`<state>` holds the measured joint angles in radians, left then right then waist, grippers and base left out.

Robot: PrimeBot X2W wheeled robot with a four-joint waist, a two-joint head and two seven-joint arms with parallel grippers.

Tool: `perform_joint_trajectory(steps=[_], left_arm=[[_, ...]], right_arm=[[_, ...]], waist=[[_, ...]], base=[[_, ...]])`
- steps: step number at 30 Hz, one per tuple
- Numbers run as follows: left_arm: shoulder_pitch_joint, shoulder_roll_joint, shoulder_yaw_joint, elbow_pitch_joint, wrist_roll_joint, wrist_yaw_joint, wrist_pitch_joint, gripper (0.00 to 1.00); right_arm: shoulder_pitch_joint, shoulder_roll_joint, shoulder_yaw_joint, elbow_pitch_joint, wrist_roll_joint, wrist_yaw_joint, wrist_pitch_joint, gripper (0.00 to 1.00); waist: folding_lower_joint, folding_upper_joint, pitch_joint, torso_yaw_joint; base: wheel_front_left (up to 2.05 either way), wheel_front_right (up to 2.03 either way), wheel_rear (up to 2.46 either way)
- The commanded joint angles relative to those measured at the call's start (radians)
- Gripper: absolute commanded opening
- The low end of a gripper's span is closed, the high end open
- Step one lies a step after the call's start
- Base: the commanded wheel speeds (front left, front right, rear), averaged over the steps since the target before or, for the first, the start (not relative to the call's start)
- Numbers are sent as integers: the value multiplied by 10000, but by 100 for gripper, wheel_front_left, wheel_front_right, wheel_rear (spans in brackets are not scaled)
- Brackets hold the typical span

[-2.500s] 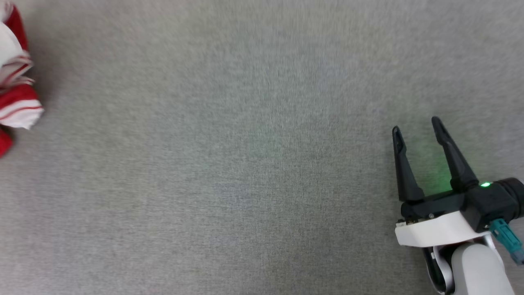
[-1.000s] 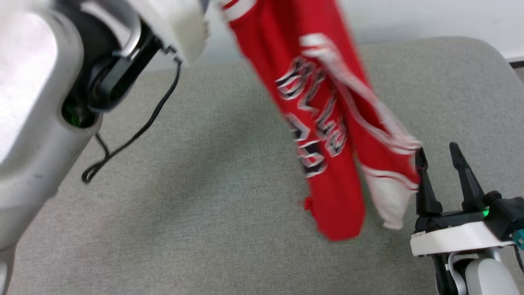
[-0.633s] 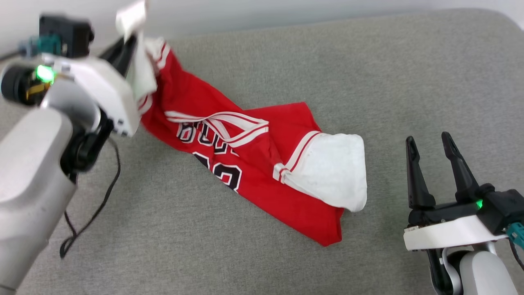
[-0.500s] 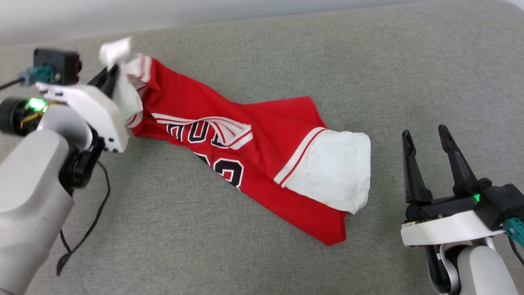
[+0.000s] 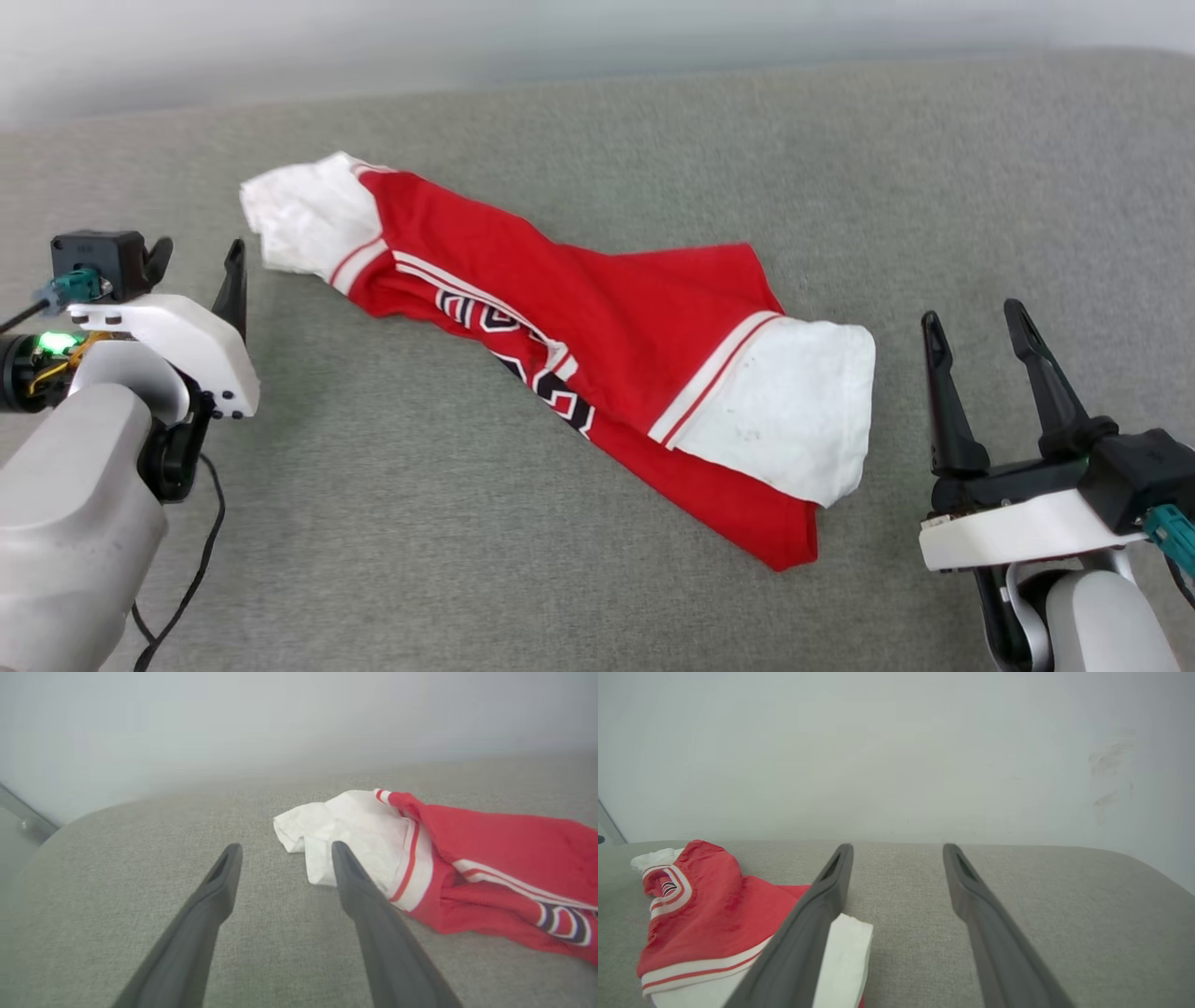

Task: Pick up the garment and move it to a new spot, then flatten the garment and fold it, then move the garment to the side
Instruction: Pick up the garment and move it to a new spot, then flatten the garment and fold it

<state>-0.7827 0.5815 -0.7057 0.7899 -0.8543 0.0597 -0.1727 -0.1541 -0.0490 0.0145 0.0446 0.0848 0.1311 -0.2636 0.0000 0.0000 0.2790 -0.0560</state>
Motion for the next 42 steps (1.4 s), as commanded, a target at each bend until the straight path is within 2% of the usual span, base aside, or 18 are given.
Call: perform_joint_trajectory(steps=[1, 6, 9, 11, 14, 17, 21, 26, 28, 31, 38, 42], left_arm=[[117, -68, 47, -45, 41, -63, -243, 100], [753, -83, 239, -1012, 503, -63, -890, 100], [1528, 35, 810, -2767, 1362, 303, -937, 100], [2549, 48, 1389, -4010, 2005, 741, -919, 100], [4040, -98, 2191, -5869, 2940, 1297, -925, 100], [5473, -381, 2754, -7190, 3698, 1590, -925, 100], [6854, -751, 3246, -8302, 4685, 1717, -927, 100], [8118, -1314, 3940, -9026, 5286, 1761, -927, 100], [8443, -1530, 4177, -9150, 5411, 1673, -928, 100], [8619, -1796, 4506, -9256, 5616, 1468, -928, 100], [8282, -2303, 4806, -9112, 6040, 811, -928, 100], [8089, -2608, 4895, -9023, 6273, 502, -929, 100]], right_arm=[[127, -22, -39, 11, -55, -6, -17, 100], [438, -22, -285, -100, -12, -6, -17, 100], [668, -21, -410, -178, -107, -6, -16, 100], [831, -24, -445, -218, -183, -6, -16, 100], [1089, -21, -462, -252, -256, -5, -16, 100], [1409, -24, -486, -218, -335, -6, -16, 100], [1729, -24, -413, -70, -300, -6, -16, 100], [2003, -21, -126, -16, -119, -5, 150, 100], [2031, -28, 70, -112, -215, -5, 615, 100], [1983, -421, 604, -440, -134, -6, 1638, 100], [1384, -2240, 2544, -1585, 928, -6, 5028, 100], [756, -3118, 3440, -1821, 1675, -6, 6751, 100]], waist=[[0, 0, -360, 232], [0, 0, -1143, 582], [0, 0, -1533, 769], [0, 0, -1751, 878], [0, 0, -2047, 1028], [0, 0, -2278, 1180], [0, 0, -2442, 1206], [0, 0, -2432, 1109], [0, 0, -2395, 1088], [0, 0, -2284, 1100], [0, 0, -1839, 1301], [0, 0, -1514, 1543]], base=[[0, 0, 0], [0, 0, 0], [0, 0, 0], [0, 0, 0], [0, 0, 0], [0, 0, 0], [0, 0, 0], [0, 0, 0], [0, 0, 0], [0, 0, 0], [0, 0, 0], [0, 0, 0]])
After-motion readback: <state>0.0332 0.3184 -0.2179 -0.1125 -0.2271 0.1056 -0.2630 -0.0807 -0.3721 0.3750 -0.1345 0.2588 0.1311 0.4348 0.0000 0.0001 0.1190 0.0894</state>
